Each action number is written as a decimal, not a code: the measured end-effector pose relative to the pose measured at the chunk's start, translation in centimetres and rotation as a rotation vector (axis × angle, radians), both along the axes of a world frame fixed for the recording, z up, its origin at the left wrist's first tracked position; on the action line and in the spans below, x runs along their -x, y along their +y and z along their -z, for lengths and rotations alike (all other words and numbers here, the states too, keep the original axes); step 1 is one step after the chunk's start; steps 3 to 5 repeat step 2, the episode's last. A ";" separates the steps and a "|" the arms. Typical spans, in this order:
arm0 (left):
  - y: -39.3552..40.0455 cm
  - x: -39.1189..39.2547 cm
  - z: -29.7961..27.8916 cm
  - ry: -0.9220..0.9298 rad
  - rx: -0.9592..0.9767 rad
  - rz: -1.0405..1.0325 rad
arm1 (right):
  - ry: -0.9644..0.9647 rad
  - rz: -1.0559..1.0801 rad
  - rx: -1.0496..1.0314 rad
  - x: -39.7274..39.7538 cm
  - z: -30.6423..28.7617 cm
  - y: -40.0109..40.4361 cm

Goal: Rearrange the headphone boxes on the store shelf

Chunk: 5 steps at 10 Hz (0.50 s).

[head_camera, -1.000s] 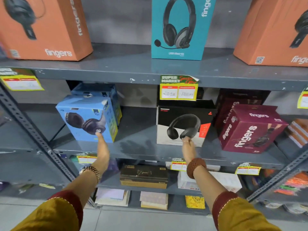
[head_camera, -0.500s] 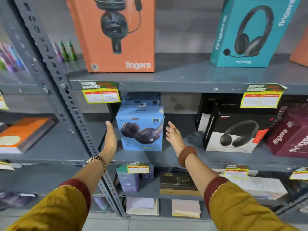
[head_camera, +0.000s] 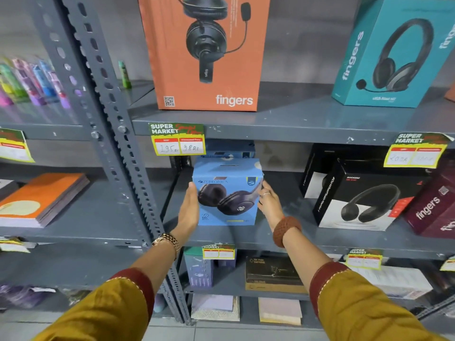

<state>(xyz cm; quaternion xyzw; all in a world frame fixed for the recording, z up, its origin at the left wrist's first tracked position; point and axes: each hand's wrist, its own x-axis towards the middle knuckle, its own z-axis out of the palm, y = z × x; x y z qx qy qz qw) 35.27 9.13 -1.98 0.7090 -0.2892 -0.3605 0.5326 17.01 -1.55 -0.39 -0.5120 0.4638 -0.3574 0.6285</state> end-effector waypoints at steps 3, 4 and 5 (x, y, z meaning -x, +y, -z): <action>2.1 2.5 -1.8 -0.181 0.119 -0.040 | 0.094 0.011 0.079 0.8 -0.3 1.0; 2.1 2.5 -1.8 -0.181 0.119 -0.040 | 0.094 0.011 0.079 0.8 -0.3 1.0; 2.1 2.5 -1.8 -0.181 0.119 -0.040 | 0.094 0.011 0.079 0.8 -0.3 1.0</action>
